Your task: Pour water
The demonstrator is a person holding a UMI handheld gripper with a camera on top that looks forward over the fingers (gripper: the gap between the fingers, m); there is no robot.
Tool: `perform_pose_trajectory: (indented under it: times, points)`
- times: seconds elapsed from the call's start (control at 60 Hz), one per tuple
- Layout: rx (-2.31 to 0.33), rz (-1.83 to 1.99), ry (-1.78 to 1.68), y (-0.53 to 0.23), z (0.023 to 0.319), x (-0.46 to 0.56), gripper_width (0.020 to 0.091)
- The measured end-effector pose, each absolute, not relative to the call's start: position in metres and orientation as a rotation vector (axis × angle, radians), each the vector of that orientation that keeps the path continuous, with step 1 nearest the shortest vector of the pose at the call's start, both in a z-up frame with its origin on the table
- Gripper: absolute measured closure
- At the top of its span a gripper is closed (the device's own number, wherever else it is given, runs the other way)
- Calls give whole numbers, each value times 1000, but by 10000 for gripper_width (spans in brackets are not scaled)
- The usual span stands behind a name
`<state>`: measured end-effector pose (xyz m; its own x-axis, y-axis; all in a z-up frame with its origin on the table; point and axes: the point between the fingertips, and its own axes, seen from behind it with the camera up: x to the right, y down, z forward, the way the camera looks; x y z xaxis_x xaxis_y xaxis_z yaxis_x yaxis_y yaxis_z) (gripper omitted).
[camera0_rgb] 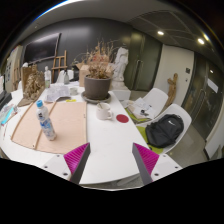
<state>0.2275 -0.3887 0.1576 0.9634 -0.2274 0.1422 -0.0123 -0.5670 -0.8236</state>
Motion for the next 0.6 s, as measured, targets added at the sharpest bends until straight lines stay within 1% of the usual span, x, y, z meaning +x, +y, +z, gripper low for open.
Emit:
perform_pose_trajectory:
  times: [0.183,0.317,0.45,0.6]
  points:
    - [-2170,-150,74,-364,115,101,246]
    - [-2149,-60,29,-330,85,23,245]
    - [-2069,-35,8,-276,72,-19,245]
    - [-1971,-59,13,-213,66,-33,247]
